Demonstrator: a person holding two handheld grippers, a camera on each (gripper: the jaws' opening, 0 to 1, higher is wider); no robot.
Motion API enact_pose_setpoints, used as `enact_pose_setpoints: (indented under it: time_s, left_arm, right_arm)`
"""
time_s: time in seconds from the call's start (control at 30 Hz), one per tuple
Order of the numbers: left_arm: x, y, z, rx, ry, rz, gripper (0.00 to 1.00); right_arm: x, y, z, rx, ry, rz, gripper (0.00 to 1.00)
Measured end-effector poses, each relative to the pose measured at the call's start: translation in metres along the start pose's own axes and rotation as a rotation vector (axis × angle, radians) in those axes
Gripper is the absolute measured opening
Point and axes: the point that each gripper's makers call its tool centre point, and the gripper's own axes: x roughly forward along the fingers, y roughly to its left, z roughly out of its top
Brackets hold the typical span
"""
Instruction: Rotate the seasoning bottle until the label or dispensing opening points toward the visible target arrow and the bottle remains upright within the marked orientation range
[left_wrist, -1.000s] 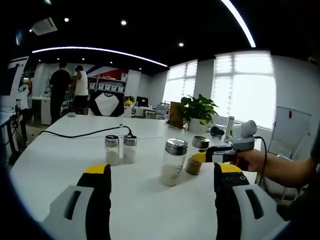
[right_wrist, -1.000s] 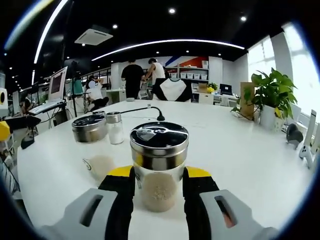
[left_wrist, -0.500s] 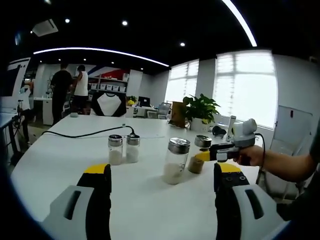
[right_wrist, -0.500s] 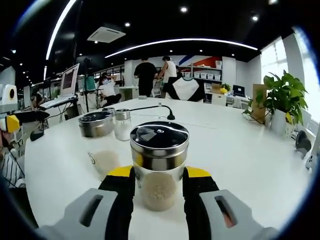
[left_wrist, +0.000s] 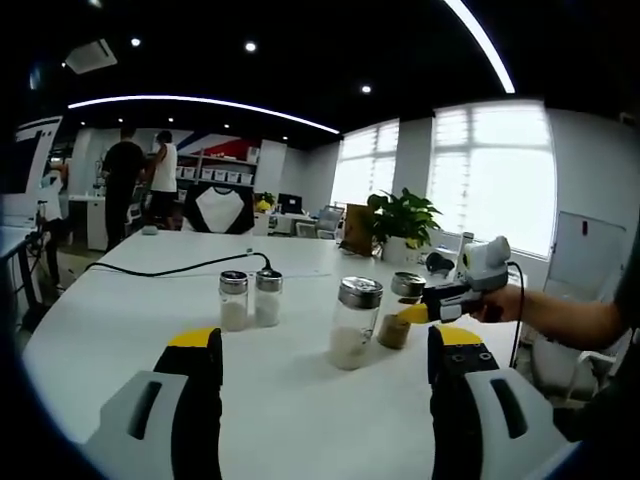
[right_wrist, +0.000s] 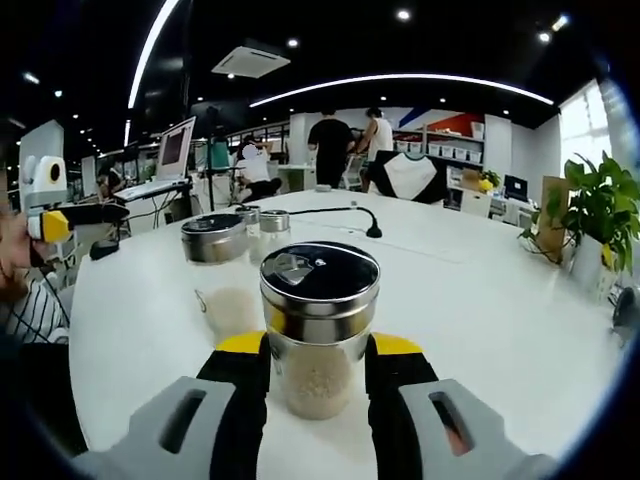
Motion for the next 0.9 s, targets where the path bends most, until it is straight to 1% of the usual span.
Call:
enact_pose_setpoints:
  time_s: [0.23,0.4,0.53,0.9]
  left_arm:
    - [0.0012,-0.0017,0.0,0.0,0.003,-0.003,0.89]
    - [0.0028,-0.0037,0.0015,0.007,0.003,-0.008,0.89]
    - [0.0031,-0.0045,0.0012,0.008,0.005,-0.009,0.89]
    - [0.0051,-0.0054,-0.0004,0.011,0.014,-0.01,0.89]
  right_arm:
    - [-0.0002,0.0018,-0.0004,-0.039,-0.004,0.061,0.36]
    - [0.0006,0.0016,-0.0003,-0.073,0.004,0.127,0.36]
    - [0.001,0.0017,-0.0002,-0.084,0.002,0.175,0.36]
    - [-0.0004,0.0035,-0.0005,-0.101,0.002,0.239,0.36]
